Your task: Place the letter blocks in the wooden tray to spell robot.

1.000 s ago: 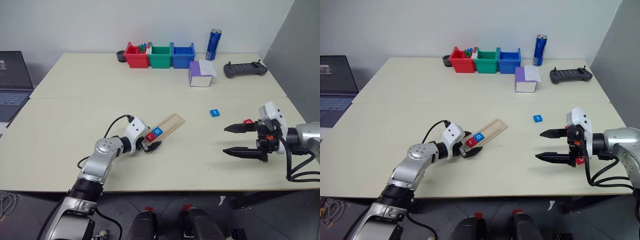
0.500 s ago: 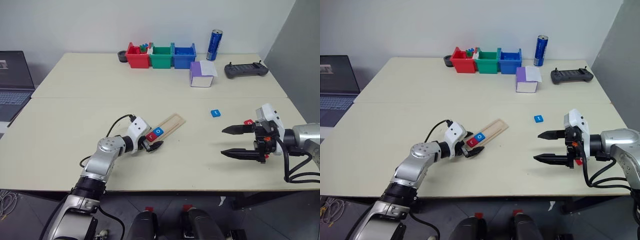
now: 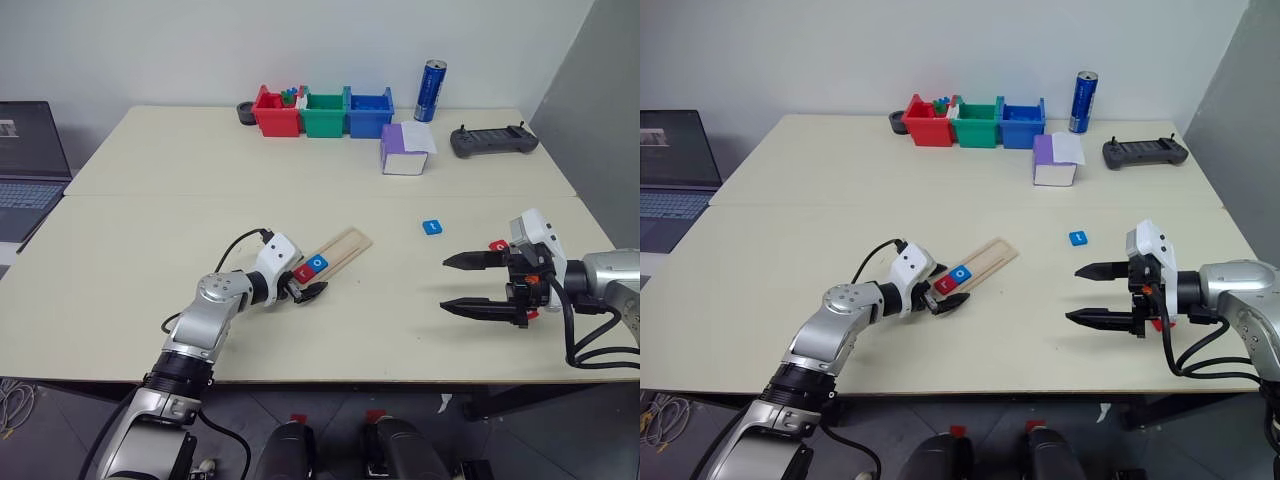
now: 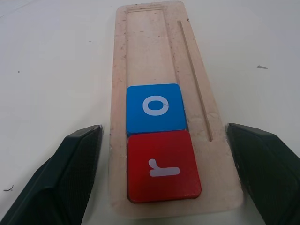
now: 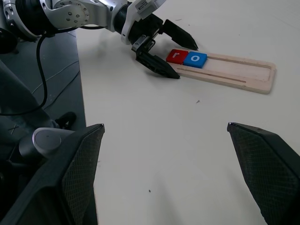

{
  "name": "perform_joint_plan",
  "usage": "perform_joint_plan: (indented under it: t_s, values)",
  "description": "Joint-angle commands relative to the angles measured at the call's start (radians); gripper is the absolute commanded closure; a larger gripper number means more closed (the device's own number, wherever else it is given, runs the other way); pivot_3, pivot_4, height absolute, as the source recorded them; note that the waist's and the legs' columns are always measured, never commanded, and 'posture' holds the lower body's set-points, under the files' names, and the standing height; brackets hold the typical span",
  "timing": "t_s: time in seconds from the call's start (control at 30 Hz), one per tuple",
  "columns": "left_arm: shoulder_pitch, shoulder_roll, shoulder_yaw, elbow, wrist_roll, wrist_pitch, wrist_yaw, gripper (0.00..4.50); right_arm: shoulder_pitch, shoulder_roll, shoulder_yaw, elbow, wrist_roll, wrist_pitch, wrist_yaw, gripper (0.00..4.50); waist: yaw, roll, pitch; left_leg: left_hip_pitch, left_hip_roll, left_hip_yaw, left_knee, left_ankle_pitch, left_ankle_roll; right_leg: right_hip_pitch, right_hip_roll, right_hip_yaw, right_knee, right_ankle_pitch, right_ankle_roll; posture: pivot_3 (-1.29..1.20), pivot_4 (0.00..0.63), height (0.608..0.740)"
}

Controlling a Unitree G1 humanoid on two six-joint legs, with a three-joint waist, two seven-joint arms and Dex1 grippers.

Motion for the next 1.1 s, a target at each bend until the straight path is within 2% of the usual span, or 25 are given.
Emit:
perform_joint_plan:
  t_s: [0.03,0.33,0.5,0.7,1.1]
  values:
    - [0.016,-0.002,-0.044,0.016,0.024,0.047,-0.008,1.09,-0.001,0.000,-0.020,-0.036,0.021,-0.011,-0.003,0.00,0.000,0.000,-0.001,0.000,0.000,0.000,0.000,0.000,0.000,0.000,0.000,0.000,0.000,0.000,0.000,0.00,0.150,0.740]
    - [0.014,0.002,-0.051,0.018,0.023,0.042,-0.022,1.11,-0.004,0.001,-0.018,-0.032,0.016,-0.015,-0.001,0.00,0.000,-0.002,-0.002,0.001,0.000,0.000,0.000,0.000,0.000,0.000,0.000,0.000,0.000,0.000,0.000,0.00,0.150,0.740]
    - [0.020,0.040,-0.093,-0.022,0.011,-0.037,-0.147,1.11,0.022,-0.034,-0.023,-0.014,-0.010,-0.030,0.020,0.00,0.001,-0.002,-0.002,0.000,0.000,0.000,0.000,0.000,0.000,0.000,0.000,0.000,-0.001,0.000,0.000,0.00,0.150,0.740]
    - [-0.033,0.050,-0.141,-0.036,-0.031,-0.091,-0.326,1.11,0.126,-0.092,-0.048,-0.022,-0.055,-0.067,0.019,0.00,0.009,-0.002,-0.002,-0.001,0.000,0.000,0.000,-0.001,0.001,0.000,0.000,-0.001,-0.003,0.000,0.000,0.00,0.150,0.740]
    - [-0.221,-0.049,-0.245,0.217,0.042,-0.271,-0.466,1.11,0.363,-0.113,-0.188,-0.148,-0.045,-0.047,-0.041,0.00,0.008,-0.003,-0.002,-0.003,-0.002,-0.004,0.000,-0.001,0.002,0.000,-0.001,-0.004,-0.004,0.000,0.000,0.00,0.150,0.740]
